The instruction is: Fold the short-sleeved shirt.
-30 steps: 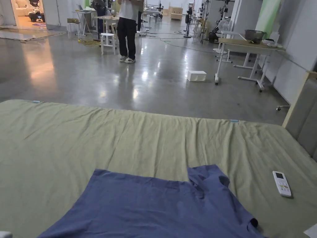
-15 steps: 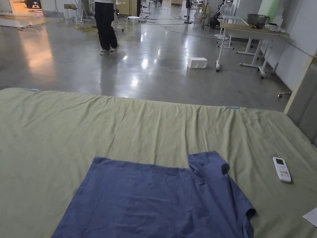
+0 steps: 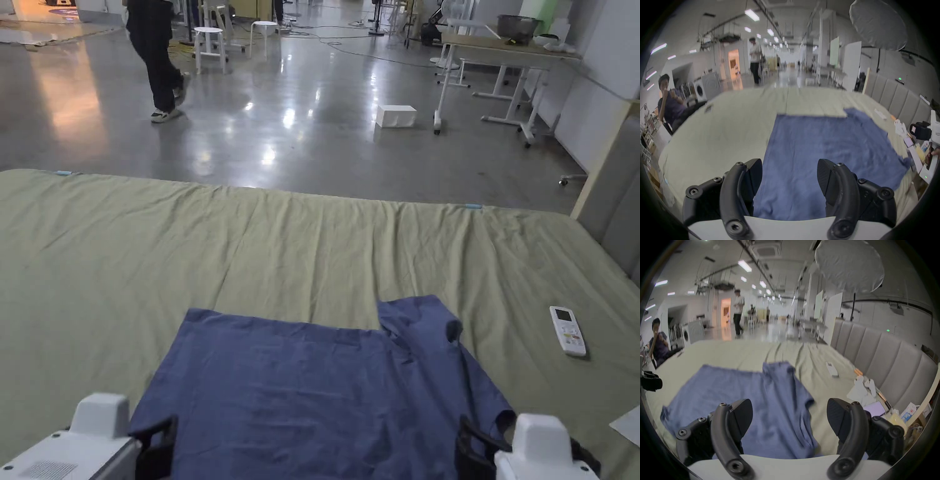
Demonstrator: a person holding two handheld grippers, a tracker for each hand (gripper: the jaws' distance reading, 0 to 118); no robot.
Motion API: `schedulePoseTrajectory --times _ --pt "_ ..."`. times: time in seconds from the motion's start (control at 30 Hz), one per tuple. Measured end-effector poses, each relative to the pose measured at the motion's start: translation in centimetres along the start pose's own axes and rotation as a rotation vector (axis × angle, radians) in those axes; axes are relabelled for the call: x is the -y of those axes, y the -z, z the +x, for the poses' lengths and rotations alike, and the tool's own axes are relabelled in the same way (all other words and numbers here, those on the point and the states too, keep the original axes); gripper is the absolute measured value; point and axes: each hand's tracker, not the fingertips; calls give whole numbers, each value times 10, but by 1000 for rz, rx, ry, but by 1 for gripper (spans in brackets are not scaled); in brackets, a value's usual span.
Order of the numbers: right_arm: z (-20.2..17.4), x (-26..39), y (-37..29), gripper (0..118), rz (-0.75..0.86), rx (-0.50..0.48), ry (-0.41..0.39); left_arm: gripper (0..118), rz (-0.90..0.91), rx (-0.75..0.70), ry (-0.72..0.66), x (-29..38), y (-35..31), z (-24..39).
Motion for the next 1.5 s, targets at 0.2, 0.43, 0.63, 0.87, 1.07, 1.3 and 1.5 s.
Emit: schedulePoseTrajectory --times 0.2,0.43,0.63,0.87,1.07,1.3,1.5 --pt "-32 -37 -5 71 267 23 2 55 297 -86 2 -39 -16 35" --pt "-48 -61 -6 7 404 17 -13 8 393 -75 51 -60 -21 51" --pt "-47 -70 7 0 397 -8 -23 0 356 -68 33 -68 -3 42" --pt "-46 -73 35 0 357 -18 -33 0 233 -47 -34 -75 42 20" --pt "-45 -67 70 0 283 -27 -43 0 11 -38 -66 -86 133 -11" --pt "-38 -45 109 0 164 -13 -46 23 -220 -17 -109 -103 260 -40" --pt "-28 -20 129 0 69 20 -61 73 -362 -10 -87 -112 342 -49"
